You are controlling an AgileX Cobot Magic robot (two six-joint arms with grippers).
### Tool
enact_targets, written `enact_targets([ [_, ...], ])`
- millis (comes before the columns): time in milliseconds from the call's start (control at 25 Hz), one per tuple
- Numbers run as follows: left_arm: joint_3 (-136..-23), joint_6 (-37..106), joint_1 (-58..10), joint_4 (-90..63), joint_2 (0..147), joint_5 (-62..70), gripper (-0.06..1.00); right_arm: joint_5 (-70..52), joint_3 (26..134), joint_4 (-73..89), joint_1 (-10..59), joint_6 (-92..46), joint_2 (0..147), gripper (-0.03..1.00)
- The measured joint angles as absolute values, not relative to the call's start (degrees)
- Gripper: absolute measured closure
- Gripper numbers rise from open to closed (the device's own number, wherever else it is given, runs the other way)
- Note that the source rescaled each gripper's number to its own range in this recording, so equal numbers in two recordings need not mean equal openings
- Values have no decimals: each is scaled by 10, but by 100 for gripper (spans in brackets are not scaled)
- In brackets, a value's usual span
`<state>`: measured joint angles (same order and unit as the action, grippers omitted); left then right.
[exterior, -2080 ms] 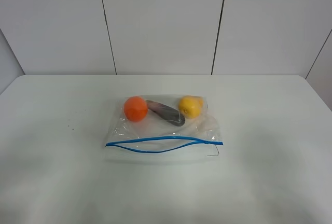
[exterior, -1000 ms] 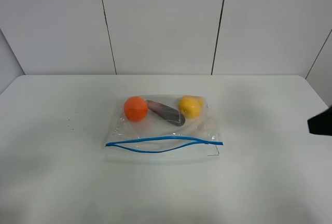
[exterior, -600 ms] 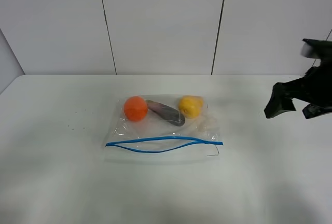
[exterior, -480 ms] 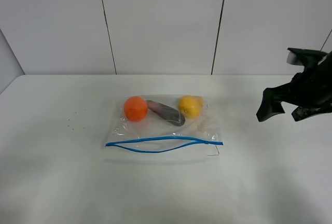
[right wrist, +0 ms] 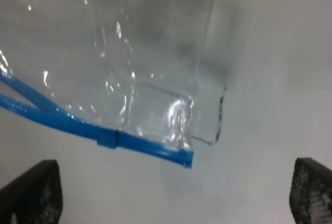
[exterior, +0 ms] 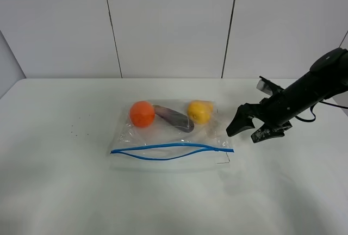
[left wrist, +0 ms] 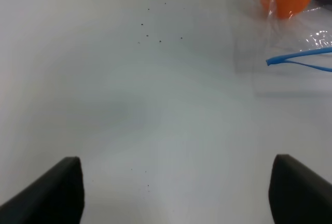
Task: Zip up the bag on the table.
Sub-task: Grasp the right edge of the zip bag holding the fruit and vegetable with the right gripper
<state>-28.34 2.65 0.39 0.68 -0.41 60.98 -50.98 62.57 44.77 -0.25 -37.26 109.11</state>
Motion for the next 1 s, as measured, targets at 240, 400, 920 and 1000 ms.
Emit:
enact_targets([
  [240, -283, 26, 4, 7, -4, 610, -6, -545, 627, 539, -34, -464, 1150, 0],
  [400, -283, 26, 4, 7, -4, 610, -6, -603, 628, 624, -56, -532, 1187, 0],
  [920, -283, 26, 4, 7, -4, 610, -6, -608, 628, 694, -35, -599, 1231, 12],
  [1000, -283, 26, 4, 7, -4, 610, -6, -606, 628, 697, -28, -604, 1232, 12],
])
